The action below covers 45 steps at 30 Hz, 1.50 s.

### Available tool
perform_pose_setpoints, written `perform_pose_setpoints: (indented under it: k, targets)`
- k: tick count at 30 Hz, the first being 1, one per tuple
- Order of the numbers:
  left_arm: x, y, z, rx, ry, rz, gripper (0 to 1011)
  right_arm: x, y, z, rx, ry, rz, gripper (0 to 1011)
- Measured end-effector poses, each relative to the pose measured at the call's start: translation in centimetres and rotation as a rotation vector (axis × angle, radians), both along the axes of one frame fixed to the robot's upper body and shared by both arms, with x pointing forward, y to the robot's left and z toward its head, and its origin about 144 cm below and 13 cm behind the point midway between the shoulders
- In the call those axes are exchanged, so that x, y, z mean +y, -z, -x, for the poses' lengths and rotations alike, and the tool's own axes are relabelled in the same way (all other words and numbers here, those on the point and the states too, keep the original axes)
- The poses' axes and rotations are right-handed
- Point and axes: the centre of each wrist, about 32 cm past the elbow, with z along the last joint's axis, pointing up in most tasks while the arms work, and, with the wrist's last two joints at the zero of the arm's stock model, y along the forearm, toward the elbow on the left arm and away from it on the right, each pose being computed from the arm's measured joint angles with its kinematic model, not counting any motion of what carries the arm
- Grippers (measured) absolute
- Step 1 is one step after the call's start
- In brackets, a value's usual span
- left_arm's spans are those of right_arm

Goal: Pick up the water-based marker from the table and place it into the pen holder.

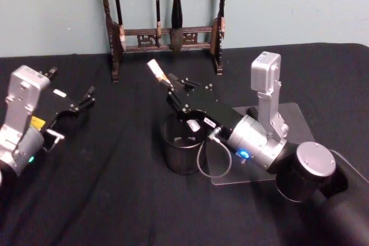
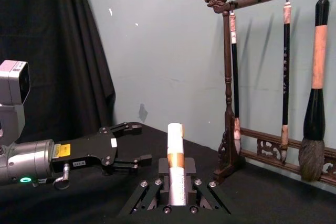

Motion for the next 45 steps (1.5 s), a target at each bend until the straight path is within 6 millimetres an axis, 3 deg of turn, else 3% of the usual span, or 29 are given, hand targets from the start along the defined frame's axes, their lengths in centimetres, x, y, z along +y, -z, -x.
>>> perform_pose_setpoints:
  k: [41, 44, 45]
  targets:
    - [0.00, 0.00, 0.00, 0.000, 0.000, 0.000, 1001, -0.20, 0.81, 0.29, 0.046, 0.008, 0.037, 171]
    - [0.00, 0.00, 0.00, 0.000, 0.000, 0.000, 1001, -0.20, 0.81, 0.29, 0.046, 0.008, 0.037, 195]
    - [0.00, 0.00, 0.00, 0.000, 0.000, 0.000, 1001, -0.20, 0.81, 0.29, 0.046, 0.008, 0.037, 244]
